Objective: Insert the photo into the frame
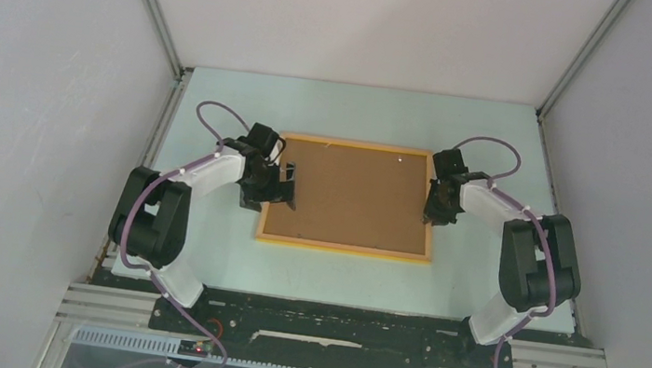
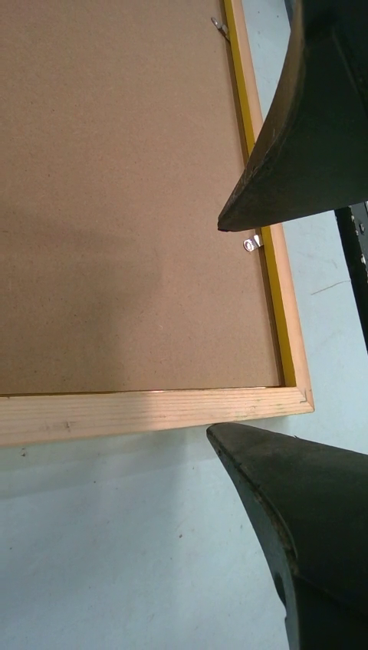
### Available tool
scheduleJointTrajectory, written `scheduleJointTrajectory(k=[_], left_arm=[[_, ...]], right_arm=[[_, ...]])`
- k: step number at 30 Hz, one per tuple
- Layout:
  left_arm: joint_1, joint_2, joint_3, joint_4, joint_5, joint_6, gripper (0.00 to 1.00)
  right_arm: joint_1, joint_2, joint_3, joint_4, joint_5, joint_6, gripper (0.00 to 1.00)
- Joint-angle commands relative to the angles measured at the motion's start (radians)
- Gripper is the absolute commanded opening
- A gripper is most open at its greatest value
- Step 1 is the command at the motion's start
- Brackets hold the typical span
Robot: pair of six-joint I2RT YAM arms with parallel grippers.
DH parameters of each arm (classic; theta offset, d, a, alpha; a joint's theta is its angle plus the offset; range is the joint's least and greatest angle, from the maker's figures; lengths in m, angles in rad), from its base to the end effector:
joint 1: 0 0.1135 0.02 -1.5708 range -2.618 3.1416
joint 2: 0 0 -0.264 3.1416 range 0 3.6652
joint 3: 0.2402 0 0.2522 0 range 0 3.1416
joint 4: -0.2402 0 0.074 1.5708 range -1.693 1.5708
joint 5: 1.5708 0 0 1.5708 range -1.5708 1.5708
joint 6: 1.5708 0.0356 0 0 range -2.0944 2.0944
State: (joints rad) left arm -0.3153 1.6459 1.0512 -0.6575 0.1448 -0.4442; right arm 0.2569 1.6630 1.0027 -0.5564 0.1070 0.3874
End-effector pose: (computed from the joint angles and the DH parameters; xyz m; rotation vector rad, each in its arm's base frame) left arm 0.2936 -0.1012 0.1855 -0.1518 2.8730 -0.3651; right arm 0.3032 0.0757 0.1709 0.2073 2.7647 0.0162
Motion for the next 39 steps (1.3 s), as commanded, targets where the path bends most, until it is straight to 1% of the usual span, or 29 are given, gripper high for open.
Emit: scheduleJointTrajectory(k=[1,3,4,5,6,7,9,12,15,18,20,21,23,24,26,29,30,31,32,34,35,36,37,39], left_arm=[[0.003,-0.033,0.035,0.012,0.023,0.007,0.99],[0.003,-0.055,0.03,0.013,0.013,0.01,1.0],[0.004,-0.069,0.028,0.014,-0.003,0.009,1.0],[0.005,-0.082,0.028,0.013,-0.021,0.006,1.0],[0.011,-0.089,0.033,0.009,-0.022,0.002,1.0],[0.017,-0.095,0.037,0.005,-0.019,-0.008,1.0],[0.036,-0.096,0.038,0.011,-0.001,-0.042,1.0],[0.059,-0.082,0.019,0.019,-0.012,-0.092,1.0],[0.08,-0.059,-0.003,0.052,-0.04,-0.16,1.0],[0.101,0.015,0.034,0.057,-0.005,-0.188,1.0],[0.101,0.068,0.068,0.059,-0.002,-0.193,0.98],[0.102,0.093,0.086,0.062,0.002,-0.193,0.97],[0.103,0.152,0.13,0.056,0.03,-0.199,0.94],[0.103,0.174,0.155,0.057,0.049,-0.204,0.93],[0.102,0.201,0.193,0.064,0.049,-0.213,0.93],[0.103,0.223,0.255,0.06,-0.01,-0.182,0.93],[0.105,0.232,0.268,0.056,-0.026,-0.167,0.93],[0.113,0.248,0.283,0.056,-0.022,-0.152,0.93],[0.122,0.265,0.3,0.055,-0.009,-0.141,0.93],[0.138,0.287,0.317,0.056,0.01,-0.142,0.93],[0.144,0.29,0.319,0.063,0.031,-0.145,0.93],[0.149,0.289,0.318,0.071,0.048,-0.144,0.93],[0.151,0.284,0.319,0.073,0.052,-0.145,0.93],[0.152,0.275,0.319,0.073,0.058,-0.145,0.94]], right_arm=[[0.007,-0.06,-0.001,0.014,0.017,0.013,0.35],[0.01,-0.093,-0.001,0.032,0.012,-0.003,0.6],[0.003,-0.104,-0.001,0.052,0.014,-0.01,0.71],[-0.009,-0.108,0.005,0.065,0.008,-0.009,0.77],[-0.026,-0.105,0.015,0.076,-0.015,-0.004,0.81],[-0.045,-0.088,0.025,0.084,-0.052,0.006,0.83],[-0.072,-0.054,0.046,0.102,-0.096,0.02,0.84],[-0.082,0.012,0.077,0.107,-0.096,0.026,0.85],[-0.079,0.065,0.105,0.099,-0.096,0.034,0.81],[-0.08,0.093,0.11,0.087,-0.096,0.051,0.7],[-0.072,0.105,0.1,0.076,-0.096,0.06,0.65],[-0.067,0.107,0.092,0.071,-0.118,0.061,0.6],[-0.059,0.095,0.061,0.057,-0.162,0.068,0.44],[-0.051,0.069,0.028,0.071,-0.205,0.07,0.37],[-0.023,0.002,-0.047,0.099,-0.291,0.083,0.32],[0.04,-0.156,-0.185,0.16,-0.436,0.125,0.31],[0.058,-0.199,-0.221,0.178,-0.465,0.149,0.34],[0.07,-0.228,-0.25,0.188,-0.482,0.164,0.42],[0.076,-0.252,-0.265,0.183,-0.474,0.171,0.53],[0.071,-0.273,-0.264,0.177,-0.375,0.158,0.74],[0.059,-0.269,-0.248,0.166,-0.312,0.142,0.81],[0.041,-0.254,-0.213,0.142,-0.236,0.125,0.85],[0.015,-0.229,-0.172,0.123,-0.198,0.105,0.89],[-0.035,-0.164,-0.081,0.124,-0.165,0.085,0.95]])
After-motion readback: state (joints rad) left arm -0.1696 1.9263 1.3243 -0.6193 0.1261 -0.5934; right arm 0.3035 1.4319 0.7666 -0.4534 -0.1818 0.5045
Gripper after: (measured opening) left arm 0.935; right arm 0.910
